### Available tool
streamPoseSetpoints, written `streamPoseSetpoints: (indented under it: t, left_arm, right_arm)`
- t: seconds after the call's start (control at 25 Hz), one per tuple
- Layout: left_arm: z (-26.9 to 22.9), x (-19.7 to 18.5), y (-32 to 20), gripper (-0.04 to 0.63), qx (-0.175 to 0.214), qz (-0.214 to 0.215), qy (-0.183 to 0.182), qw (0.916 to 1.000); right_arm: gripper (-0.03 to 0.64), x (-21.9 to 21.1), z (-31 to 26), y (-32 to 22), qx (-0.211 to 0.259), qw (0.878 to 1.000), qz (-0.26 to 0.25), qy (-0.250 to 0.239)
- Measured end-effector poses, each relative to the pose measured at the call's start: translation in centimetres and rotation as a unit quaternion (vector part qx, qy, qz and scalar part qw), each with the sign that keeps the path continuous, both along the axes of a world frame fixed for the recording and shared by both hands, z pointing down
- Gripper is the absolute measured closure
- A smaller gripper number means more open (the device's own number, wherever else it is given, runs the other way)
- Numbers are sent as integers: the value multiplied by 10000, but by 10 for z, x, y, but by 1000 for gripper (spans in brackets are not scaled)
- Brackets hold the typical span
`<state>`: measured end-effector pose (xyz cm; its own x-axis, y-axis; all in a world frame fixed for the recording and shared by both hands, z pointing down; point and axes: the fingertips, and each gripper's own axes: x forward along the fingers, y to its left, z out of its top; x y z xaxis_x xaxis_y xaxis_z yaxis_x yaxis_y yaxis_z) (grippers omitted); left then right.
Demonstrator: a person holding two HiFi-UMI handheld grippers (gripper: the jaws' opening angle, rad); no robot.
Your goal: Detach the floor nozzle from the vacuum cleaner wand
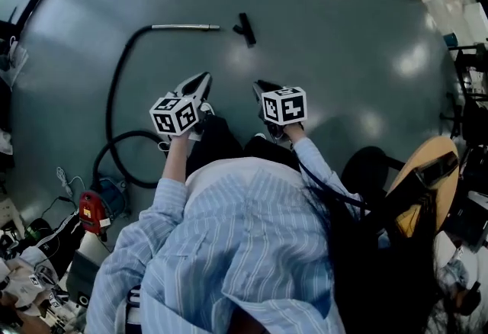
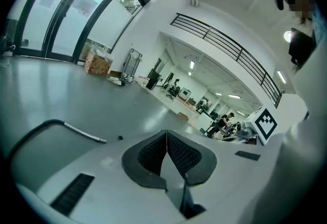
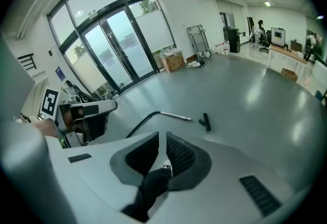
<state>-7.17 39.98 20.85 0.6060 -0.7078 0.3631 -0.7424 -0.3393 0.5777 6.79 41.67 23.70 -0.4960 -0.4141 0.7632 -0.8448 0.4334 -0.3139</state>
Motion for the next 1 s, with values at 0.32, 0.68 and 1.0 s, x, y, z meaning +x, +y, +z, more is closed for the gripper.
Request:
streamPoseSetpoints:
  t: [0.32, 0.68, 1.0]
  left_arm:
    - [4, 82, 84, 586, -63, -455, -35, 9989]
    - [-10, 129, 141, 586, -271, -393, -196, 9987]
    - [-15, 125, 170, 586, -201, -355, -180, 9990]
  right_arm:
    - [566, 85, 9, 64, -28, 9993, -378, 78]
    - [566, 121, 5, 112, -257, 9987, -435, -118]
    - [566, 112, 13, 143, -245, 9987, -336, -305]
